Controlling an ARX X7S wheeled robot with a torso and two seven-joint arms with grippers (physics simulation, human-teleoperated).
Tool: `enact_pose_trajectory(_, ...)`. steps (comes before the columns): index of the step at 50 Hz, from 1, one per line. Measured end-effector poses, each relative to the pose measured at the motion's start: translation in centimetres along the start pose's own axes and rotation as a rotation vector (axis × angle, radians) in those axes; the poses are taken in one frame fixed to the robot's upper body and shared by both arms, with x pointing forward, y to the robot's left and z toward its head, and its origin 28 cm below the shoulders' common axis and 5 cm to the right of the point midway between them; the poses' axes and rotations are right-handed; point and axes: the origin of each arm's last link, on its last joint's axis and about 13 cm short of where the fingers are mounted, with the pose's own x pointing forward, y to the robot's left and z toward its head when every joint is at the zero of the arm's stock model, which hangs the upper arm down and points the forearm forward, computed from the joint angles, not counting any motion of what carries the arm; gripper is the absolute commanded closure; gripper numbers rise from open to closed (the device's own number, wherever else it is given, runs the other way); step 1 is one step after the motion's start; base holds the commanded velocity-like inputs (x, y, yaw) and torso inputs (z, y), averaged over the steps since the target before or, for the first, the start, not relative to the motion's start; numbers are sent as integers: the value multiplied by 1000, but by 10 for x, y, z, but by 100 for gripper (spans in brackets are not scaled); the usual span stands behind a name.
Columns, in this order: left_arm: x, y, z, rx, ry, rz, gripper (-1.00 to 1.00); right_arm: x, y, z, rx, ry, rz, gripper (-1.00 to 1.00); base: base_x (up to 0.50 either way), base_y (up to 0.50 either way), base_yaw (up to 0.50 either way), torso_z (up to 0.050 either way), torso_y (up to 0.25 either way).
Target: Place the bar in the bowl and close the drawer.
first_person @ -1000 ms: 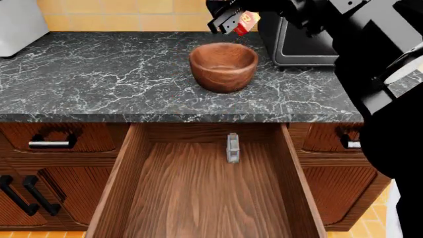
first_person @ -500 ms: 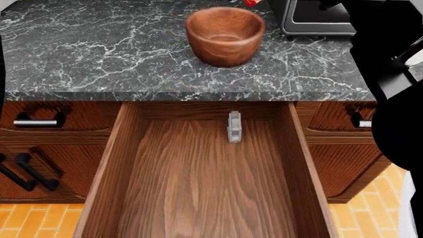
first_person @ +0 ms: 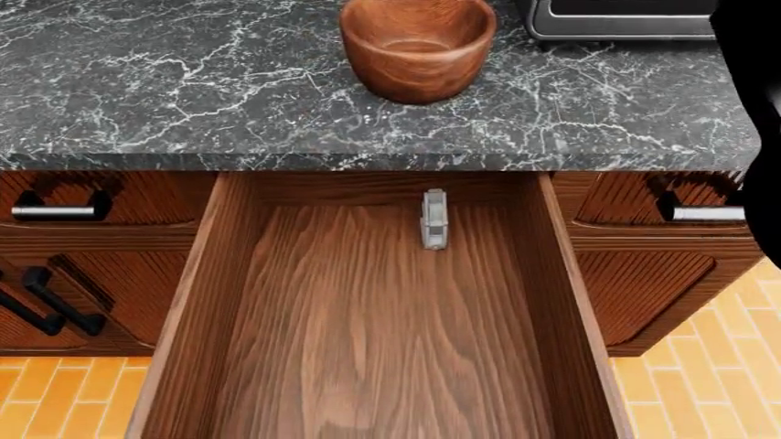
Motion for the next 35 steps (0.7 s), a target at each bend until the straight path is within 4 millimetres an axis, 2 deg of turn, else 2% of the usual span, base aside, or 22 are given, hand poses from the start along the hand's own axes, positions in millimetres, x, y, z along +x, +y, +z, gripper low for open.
enact_pose_trajectory(12,-4,-1,10,18,-19,6,-100,-4,-1,11,7,-41,-12,100,0,0,0,0,-17)
enact_pose_trajectory(30,-11,-1,21,21,-38,14,-100,-11,-1,24,-2,-66,-25,100,0,0,0,0,-250)
enact_pose_trajectory(35,-12,-1,23,21,-37,14,-100,-11,-1,24,-4,-63,-31,100,-2,0,0,0,-40)
